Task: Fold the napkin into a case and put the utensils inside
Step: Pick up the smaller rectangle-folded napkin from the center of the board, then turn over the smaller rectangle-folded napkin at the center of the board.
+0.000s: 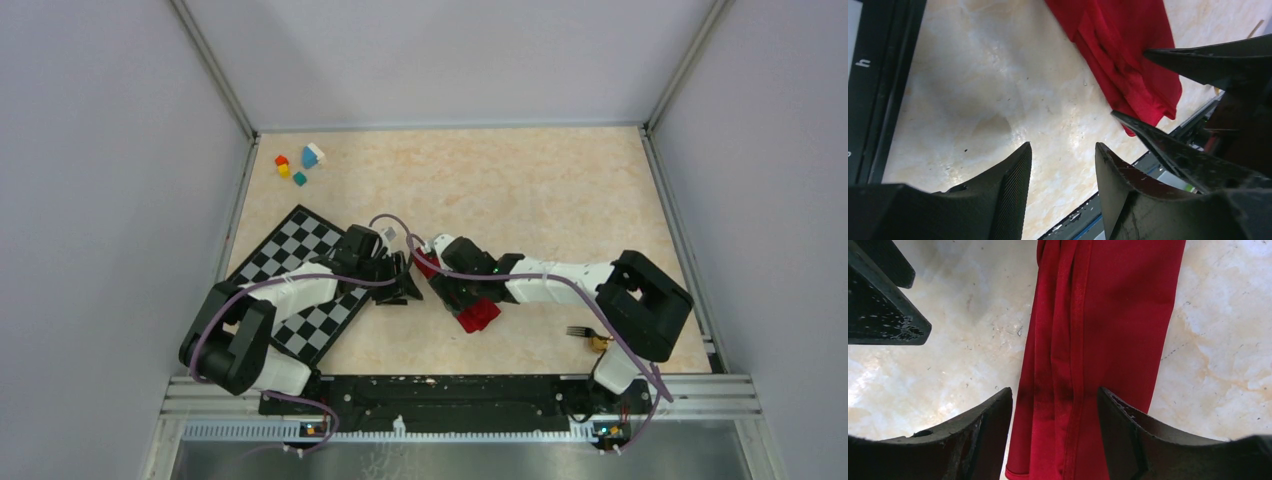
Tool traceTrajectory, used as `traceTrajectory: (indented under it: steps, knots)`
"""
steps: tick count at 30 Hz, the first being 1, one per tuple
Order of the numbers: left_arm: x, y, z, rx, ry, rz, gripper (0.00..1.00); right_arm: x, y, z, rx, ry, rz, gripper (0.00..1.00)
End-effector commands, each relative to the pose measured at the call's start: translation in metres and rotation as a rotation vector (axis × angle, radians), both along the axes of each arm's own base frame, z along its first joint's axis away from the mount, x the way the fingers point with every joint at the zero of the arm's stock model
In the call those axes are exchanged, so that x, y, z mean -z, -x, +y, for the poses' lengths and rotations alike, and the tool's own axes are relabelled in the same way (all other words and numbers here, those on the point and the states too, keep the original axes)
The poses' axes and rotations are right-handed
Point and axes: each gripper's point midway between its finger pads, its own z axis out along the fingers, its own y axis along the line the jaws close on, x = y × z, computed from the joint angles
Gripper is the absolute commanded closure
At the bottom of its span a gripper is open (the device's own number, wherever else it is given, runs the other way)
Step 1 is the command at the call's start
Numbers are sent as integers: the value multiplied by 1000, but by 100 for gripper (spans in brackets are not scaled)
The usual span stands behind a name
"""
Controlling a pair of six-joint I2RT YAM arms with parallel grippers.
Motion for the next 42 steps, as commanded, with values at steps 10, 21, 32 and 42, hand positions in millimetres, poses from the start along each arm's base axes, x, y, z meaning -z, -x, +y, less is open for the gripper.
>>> traceTrajectory:
  steps: [10, 21, 32, 42]
  knots:
    - [-12, -4, -7, 3, 61, -56, 46, 6, -12, 6, 50, 184, -170, 50]
    - [-22, -2, 8, -34, 9, -107, 46, -22, -13, 15, 160, 96, -217, 100]
    - [-81, -10, 40, -195, -50, -297, 48, -107, 26, 79, 149, -703, 377, 100]
    - [-114, -10, 35, -180, 7, -357, 47, -78, 12, 42, 253, -1067, 709, 100]
